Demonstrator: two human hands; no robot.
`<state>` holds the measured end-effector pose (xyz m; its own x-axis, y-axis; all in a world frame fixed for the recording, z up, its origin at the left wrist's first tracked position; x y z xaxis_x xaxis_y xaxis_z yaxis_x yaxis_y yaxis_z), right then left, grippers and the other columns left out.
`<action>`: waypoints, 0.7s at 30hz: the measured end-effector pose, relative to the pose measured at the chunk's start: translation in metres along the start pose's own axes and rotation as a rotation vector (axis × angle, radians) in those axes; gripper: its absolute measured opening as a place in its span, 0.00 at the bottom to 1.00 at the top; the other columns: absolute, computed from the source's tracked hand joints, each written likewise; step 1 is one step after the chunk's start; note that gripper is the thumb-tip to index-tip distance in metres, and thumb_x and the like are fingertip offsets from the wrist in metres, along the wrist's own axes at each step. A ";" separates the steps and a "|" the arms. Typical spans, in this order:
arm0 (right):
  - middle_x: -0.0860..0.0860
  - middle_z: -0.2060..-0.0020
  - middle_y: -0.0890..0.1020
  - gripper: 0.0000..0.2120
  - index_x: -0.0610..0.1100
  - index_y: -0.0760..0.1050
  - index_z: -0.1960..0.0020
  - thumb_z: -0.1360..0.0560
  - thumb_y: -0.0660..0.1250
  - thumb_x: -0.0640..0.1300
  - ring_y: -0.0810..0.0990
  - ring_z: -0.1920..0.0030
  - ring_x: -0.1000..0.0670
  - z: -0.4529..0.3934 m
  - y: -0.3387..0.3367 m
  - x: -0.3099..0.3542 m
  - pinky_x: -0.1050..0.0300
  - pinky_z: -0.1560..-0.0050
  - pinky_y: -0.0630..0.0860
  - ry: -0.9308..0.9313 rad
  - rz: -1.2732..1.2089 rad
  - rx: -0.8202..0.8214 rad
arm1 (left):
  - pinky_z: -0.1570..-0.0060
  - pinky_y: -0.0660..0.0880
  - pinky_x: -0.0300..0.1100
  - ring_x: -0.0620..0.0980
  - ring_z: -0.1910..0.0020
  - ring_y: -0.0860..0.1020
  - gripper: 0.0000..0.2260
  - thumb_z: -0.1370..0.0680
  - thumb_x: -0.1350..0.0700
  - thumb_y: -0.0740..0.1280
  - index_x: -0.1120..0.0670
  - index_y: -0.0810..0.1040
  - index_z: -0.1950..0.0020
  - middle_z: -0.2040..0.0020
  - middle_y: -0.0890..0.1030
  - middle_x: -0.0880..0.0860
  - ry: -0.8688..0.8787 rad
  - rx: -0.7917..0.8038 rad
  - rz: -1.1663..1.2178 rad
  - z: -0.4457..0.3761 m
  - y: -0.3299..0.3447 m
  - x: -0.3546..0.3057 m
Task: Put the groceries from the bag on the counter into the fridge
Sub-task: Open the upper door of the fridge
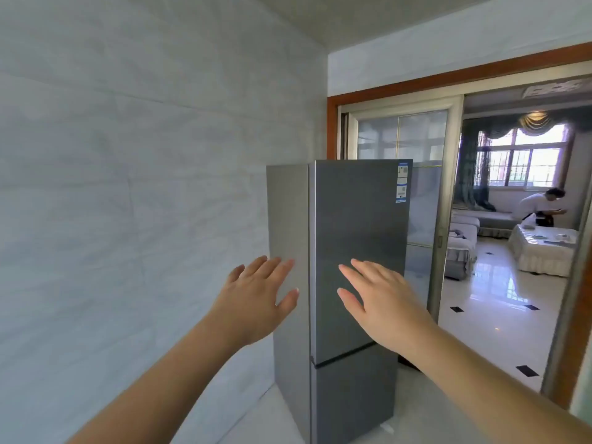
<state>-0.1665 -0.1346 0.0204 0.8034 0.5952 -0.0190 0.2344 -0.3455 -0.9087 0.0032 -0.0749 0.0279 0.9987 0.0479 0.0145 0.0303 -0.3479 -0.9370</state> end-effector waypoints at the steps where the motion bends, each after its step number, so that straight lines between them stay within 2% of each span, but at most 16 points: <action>1: 0.53 0.23 0.58 0.31 0.52 0.53 0.22 0.22 0.36 0.62 0.56 0.23 0.51 -0.002 0.003 -0.012 0.52 0.25 0.53 0.007 -0.007 0.002 | 0.22 0.49 0.52 0.48 0.20 0.49 0.27 0.18 0.38 0.46 0.44 0.47 0.20 0.19 0.53 0.45 0.008 0.018 -0.002 -0.010 0.008 -0.008; 3: 0.52 0.23 0.59 0.35 0.52 0.53 0.22 0.25 0.33 0.63 0.57 0.24 0.50 -0.009 0.011 -0.038 0.52 0.26 0.54 0.007 0.001 -0.018 | 0.22 0.49 0.52 0.49 0.20 0.49 0.28 0.18 0.37 0.46 0.43 0.47 0.19 0.19 0.52 0.46 0.012 0.046 -0.022 -0.033 0.026 -0.023; 7: 0.52 0.23 0.58 0.28 0.51 0.53 0.22 0.19 0.43 0.60 0.56 0.24 0.51 -0.027 0.027 -0.086 0.53 0.26 0.54 -0.003 -0.010 -0.022 | 0.22 0.48 0.53 0.51 0.20 0.49 0.29 0.19 0.36 0.45 0.43 0.48 0.20 0.19 0.52 0.46 0.011 0.099 -0.036 -0.075 0.051 -0.047; 10: 0.52 0.23 0.58 0.27 0.52 0.52 0.22 0.19 0.44 0.60 0.56 0.24 0.51 -0.046 0.038 -0.115 0.53 0.26 0.54 0.002 -0.006 -0.005 | 0.22 0.48 0.54 0.51 0.20 0.48 0.30 0.20 0.35 0.43 0.43 0.48 0.20 0.18 0.51 0.47 -0.018 0.115 -0.061 -0.099 0.062 -0.054; 15: 0.52 0.22 0.56 0.28 0.53 0.49 0.21 0.19 0.43 0.61 0.54 0.23 0.50 -0.083 0.064 -0.133 0.51 0.25 0.52 -0.022 -0.058 0.022 | 0.22 0.50 0.56 0.53 0.20 0.48 0.42 0.31 0.29 0.29 0.43 0.46 0.20 0.18 0.51 0.46 -0.057 0.107 -0.090 -0.130 0.082 -0.050; 18: 0.53 0.22 0.55 0.28 0.54 0.48 0.21 0.20 0.43 0.61 0.53 0.23 0.50 -0.109 0.083 -0.134 0.51 0.25 0.52 -0.042 -0.071 0.044 | 0.22 0.50 0.55 0.52 0.20 0.48 0.40 0.29 0.30 0.30 0.43 0.46 0.20 0.18 0.51 0.46 -0.074 0.096 -0.104 -0.149 0.095 -0.038; 21: 0.53 0.22 0.55 0.29 0.54 0.49 0.22 0.20 0.42 0.62 0.53 0.23 0.50 -0.135 0.105 -0.131 0.51 0.25 0.52 -0.055 -0.079 0.049 | 0.22 0.50 0.54 0.51 0.20 0.49 0.44 0.34 0.30 0.26 0.42 0.46 0.20 0.18 0.51 0.46 -0.077 0.091 -0.116 -0.166 0.108 -0.025</action>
<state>-0.1736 -0.3470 -0.0157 0.7516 0.6588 0.0316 0.2677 -0.2608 -0.9275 -0.0119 -0.2696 -0.0156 0.9826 0.1560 0.1006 0.1378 -0.2502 -0.9583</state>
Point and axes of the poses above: each hand's wrist, its own z-axis away from the middle knuckle, its own y-axis out of the palm, x = y × z, the point moved 8 cm from there along -z, towards the middle knuckle
